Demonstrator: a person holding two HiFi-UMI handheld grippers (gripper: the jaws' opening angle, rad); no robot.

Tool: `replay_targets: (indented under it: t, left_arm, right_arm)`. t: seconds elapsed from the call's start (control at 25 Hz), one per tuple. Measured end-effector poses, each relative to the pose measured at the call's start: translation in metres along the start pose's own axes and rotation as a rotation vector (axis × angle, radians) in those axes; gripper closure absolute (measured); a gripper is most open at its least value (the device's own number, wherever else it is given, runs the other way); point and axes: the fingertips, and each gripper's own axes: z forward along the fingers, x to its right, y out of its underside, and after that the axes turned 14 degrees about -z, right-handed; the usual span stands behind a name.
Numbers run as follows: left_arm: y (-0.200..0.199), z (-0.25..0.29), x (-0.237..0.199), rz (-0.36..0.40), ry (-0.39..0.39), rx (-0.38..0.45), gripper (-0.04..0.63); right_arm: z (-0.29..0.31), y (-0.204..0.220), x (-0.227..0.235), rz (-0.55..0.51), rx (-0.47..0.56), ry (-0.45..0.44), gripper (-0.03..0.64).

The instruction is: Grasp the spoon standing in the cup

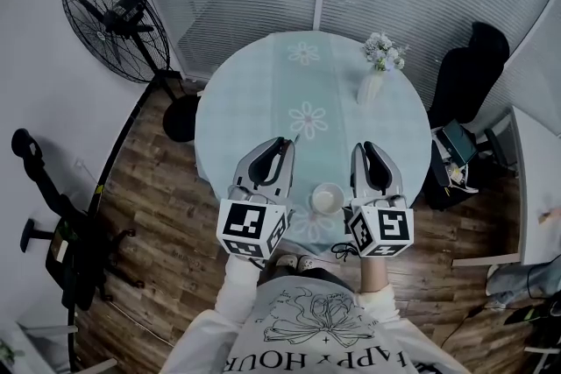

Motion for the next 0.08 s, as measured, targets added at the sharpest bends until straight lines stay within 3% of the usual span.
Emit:
replay_targets:
  t: [0.08]
  left_arm:
    - [0.0012,-0.0005,0.0021,-0.001,0.002,-0.001,0.543]
  right_arm:
    - [-0.0021,0.0004,0.0015,0.000,0.000,0.002,0.551]
